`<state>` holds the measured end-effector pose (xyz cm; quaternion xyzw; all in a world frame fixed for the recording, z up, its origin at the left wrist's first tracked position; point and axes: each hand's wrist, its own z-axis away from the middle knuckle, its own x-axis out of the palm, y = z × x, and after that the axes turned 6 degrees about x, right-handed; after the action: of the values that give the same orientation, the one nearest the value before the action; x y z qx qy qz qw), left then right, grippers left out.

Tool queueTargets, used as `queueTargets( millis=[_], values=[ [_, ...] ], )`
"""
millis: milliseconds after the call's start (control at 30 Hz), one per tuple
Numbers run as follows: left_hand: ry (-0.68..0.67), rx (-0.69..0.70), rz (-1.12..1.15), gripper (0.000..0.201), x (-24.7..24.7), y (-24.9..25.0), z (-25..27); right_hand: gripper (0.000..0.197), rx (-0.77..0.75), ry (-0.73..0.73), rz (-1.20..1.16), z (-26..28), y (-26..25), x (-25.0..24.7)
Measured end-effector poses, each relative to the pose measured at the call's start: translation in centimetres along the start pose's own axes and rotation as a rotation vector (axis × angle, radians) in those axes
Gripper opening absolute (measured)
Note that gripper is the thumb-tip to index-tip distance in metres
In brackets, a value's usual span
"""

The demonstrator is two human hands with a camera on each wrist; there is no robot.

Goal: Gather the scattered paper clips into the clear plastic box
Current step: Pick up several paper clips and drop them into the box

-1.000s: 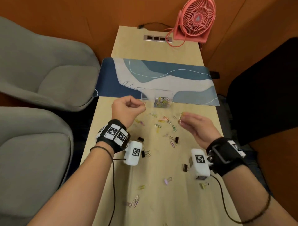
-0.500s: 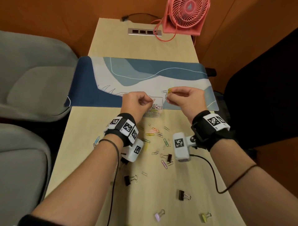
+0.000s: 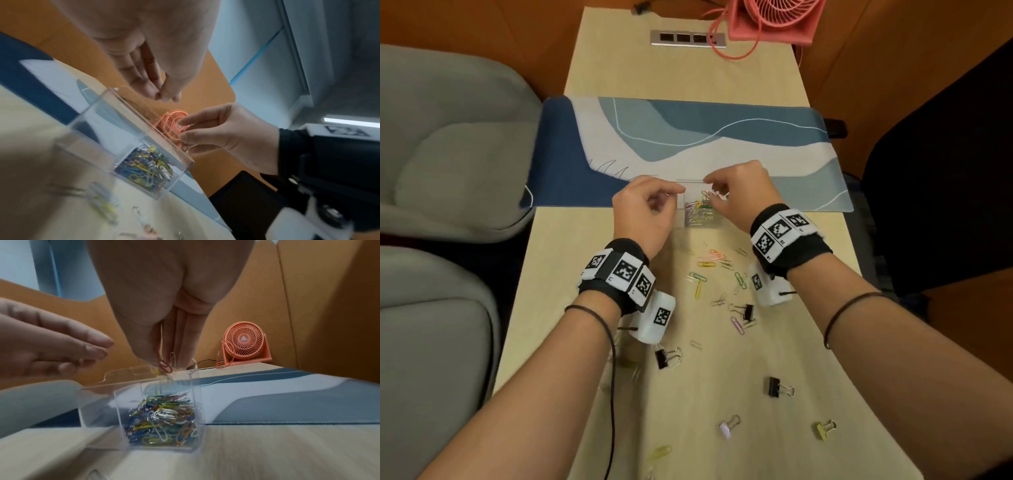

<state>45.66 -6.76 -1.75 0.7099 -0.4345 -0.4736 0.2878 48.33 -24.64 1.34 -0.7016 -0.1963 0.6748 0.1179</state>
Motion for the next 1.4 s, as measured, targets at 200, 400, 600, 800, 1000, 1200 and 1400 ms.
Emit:
queueTargets(
  millis=[200, 400, 600, 800, 1000, 1200, 1400],
  values=[
    [-0.083, -0.045, -0.044, 0.023, -3.7, 0.3, 4.1, 0.024, 0.079, 0.059, 0.063, 0.7, -1.0, -0.1],
    [-0.226, -0.195, -0.161, 0.022, -8.3, 0.2, 11.6, 0.025, 0.009, -0.016, -0.110, 7.2, -5.1, 0.6],
    [-0.259, -0.204, -0.407, 0.025, -10.5, -1.3, 18.7, 0.030, 0.039, -0.482, 0.018, 17.4, -7.7, 5.5],
    [-0.476, 0.045, -0.474, 0.035, -7.7, -0.8, 16.3, 0.022, 0.028, -0.399, 0.049, 20.9, -7.6, 8.1],
    [-0.621, 0.006, -0.534, 0.019, -6.1, -0.8, 15.0, 0.006, 0.100, -0.366, -0.083, 22.0, -6.8, 7.1],
    [-0.532, -0.031, -0.477, 0.014, -5.9, -0.5, 14.5, 0.012, 0.489, -0.299, -0.301, 22.3, -0.7, 2.1],
    [-0.534, -0.128, -0.151, 0.012, -4.3, 2.0, 13.5, 0.017, 0.357, -0.446, 0.098, 21.9, 3.3, 0.9]
  ],
)
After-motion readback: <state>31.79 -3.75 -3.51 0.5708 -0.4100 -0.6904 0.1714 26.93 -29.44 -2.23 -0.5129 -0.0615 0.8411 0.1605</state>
